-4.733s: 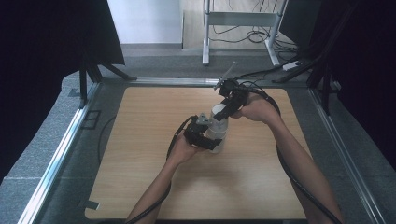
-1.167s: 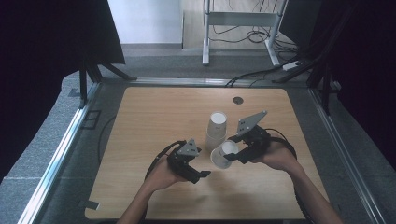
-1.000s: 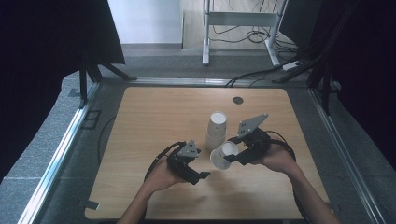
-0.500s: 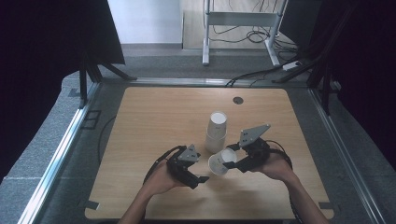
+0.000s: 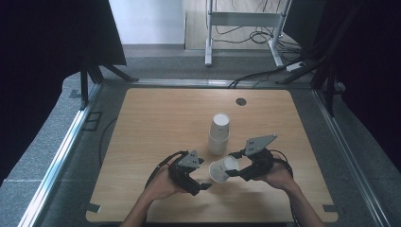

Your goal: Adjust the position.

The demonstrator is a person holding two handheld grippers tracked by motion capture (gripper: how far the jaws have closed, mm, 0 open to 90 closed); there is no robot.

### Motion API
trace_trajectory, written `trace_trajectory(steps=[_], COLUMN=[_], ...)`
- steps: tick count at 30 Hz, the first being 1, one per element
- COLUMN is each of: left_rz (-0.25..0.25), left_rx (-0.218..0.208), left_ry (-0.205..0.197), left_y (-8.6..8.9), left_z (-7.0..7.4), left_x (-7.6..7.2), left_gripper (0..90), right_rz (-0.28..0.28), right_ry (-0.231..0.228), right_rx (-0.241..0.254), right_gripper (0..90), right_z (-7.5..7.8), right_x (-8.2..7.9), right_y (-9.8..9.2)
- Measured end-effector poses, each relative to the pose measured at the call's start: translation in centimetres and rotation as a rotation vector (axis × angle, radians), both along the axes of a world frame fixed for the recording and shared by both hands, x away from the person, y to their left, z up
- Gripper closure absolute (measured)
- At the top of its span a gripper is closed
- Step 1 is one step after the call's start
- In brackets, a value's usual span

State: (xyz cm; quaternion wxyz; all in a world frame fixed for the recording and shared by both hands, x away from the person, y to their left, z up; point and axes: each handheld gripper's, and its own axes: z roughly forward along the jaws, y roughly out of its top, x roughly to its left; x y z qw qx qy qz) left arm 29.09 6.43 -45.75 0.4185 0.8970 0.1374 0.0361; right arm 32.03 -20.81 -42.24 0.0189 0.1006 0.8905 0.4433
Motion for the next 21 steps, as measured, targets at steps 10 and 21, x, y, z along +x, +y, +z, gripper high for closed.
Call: trace_trajectory(steps=[10, 21], left_rz=[-0.013, -0.022], left_rx=[-0.005, -0.028], left_ry=[0.004, 0.007], left_y=[-0.2, -0.9], left_z=[-0.7, -1.5], left_x=[-0.1, -0.4], left_gripper=[10.6, 10.6], right_rz=[0.019, 0.048], right_ry=[0.023, 0.044], right_rx=[0.094, 0.191], right_gripper=[37.0, 37.1], right_z=[-1.4, -2.2], right_x=[-0.3, -0.5], right_y=[-0.6, -0.8])
